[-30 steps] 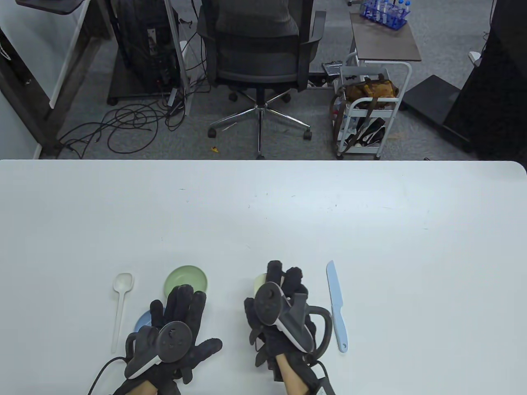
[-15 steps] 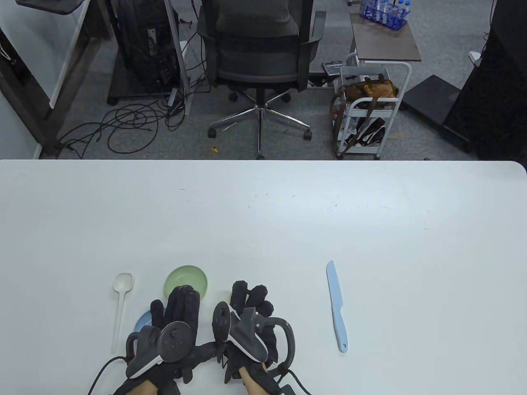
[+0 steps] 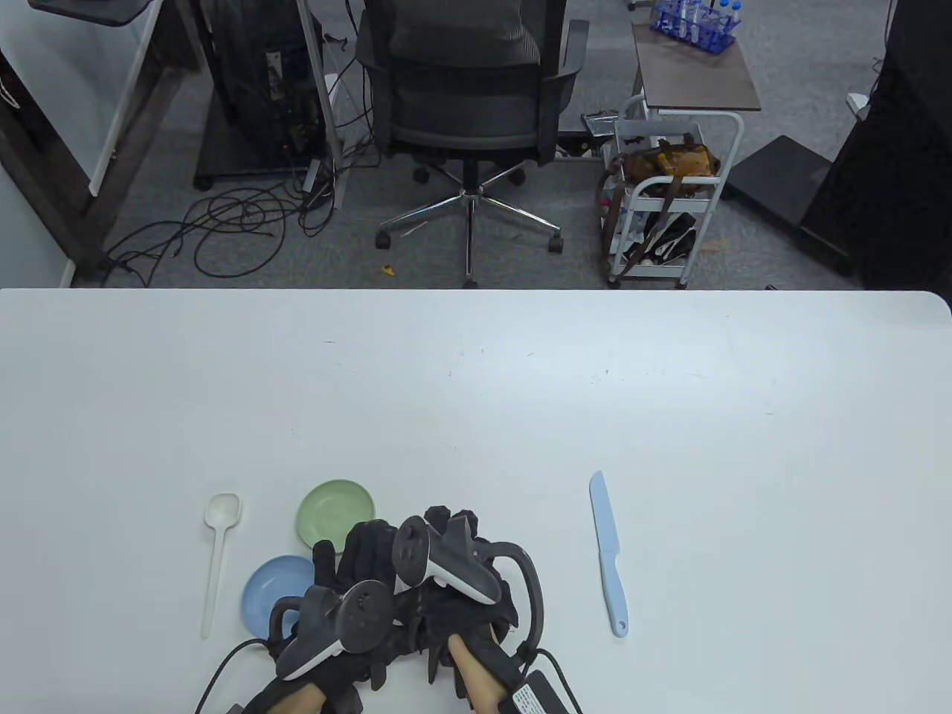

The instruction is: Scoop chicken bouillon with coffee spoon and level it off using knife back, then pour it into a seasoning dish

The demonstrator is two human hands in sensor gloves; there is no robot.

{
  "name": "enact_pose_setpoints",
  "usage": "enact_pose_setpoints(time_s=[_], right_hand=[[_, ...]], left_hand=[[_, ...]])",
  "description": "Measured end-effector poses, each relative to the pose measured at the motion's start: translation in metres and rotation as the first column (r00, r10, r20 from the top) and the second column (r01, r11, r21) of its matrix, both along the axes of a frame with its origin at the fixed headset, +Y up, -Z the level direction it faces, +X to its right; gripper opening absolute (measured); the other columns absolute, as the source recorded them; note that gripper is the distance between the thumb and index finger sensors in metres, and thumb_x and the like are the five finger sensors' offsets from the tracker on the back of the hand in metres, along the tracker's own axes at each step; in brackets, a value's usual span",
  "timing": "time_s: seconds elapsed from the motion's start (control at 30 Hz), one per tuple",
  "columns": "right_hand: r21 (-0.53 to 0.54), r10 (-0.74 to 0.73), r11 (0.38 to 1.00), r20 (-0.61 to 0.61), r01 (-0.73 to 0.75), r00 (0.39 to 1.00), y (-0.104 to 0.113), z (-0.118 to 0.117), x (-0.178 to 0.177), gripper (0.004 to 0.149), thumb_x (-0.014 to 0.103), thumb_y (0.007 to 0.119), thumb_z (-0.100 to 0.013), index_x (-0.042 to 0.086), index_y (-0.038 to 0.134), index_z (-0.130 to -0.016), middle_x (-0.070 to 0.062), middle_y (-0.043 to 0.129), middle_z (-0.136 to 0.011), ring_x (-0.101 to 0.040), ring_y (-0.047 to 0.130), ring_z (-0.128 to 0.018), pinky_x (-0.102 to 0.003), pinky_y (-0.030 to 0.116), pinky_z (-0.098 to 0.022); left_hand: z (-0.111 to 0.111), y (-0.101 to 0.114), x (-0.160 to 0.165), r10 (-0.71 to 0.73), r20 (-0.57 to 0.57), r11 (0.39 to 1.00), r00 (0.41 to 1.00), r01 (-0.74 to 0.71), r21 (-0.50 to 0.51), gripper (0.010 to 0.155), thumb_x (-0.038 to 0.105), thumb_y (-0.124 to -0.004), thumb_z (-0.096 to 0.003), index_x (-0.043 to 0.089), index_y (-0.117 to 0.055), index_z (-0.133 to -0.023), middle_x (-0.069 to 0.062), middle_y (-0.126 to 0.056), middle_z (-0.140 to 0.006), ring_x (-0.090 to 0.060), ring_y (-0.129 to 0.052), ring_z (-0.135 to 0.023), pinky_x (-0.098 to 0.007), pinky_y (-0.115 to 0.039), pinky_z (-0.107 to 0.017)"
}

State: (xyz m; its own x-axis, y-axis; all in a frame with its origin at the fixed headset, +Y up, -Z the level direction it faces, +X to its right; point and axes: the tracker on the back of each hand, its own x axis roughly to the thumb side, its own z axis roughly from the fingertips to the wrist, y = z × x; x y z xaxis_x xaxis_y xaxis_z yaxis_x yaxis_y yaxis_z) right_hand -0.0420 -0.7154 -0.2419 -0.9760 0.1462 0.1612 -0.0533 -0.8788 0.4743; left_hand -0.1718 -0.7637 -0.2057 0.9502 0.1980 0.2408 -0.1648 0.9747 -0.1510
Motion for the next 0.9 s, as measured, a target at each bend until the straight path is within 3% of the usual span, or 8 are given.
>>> enact_pose_setpoints(time_s=[0.3, 0.9], right_hand=[[-0.025, -0.049, 0.999, -0.072, 0.047, 0.996, -0.002, -0.003, 0.008, 0.106, 0.053, 0.081, -0.047, 0.008, -0.002, -0.095, -0.033, 0.002, -0.100, -0.055, 0.054, -0.071, -0.038, 0.075, -0.038], [-0.109, -0.104, 0.990, -0.082, 0.095, 0.991, 0.002, -0.012, 0.012, 0.105, 0.048, 0.083, -0.047, 0.006, 0.000, -0.096, -0.040, 0.010, -0.096, -0.056, 0.062, -0.065, -0.041, 0.078, -0.036]], left_hand=[[-0.005, -0.001, 0.008, 0.094, -0.039, 0.994, 0.995, -0.092, 0.065, 0.122, 0.074, -0.081, -0.0246, 0.014, -0.010, -0.103, -0.015, -0.026, -0.116, -0.035, -0.037, -0.114, -0.065, -0.025, -0.077], [-0.010, -0.001, 0.007, 0.172, -0.034, 0.984, 0.985, -0.170, 0.061, 0.118, 0.064, -0.088, -0.0253, 0.015, -0.015, -0.104, -0.012, -0.036, -0.116, -0.029, -0.047, -0.114, -0.064, -0.027, -0.079]])
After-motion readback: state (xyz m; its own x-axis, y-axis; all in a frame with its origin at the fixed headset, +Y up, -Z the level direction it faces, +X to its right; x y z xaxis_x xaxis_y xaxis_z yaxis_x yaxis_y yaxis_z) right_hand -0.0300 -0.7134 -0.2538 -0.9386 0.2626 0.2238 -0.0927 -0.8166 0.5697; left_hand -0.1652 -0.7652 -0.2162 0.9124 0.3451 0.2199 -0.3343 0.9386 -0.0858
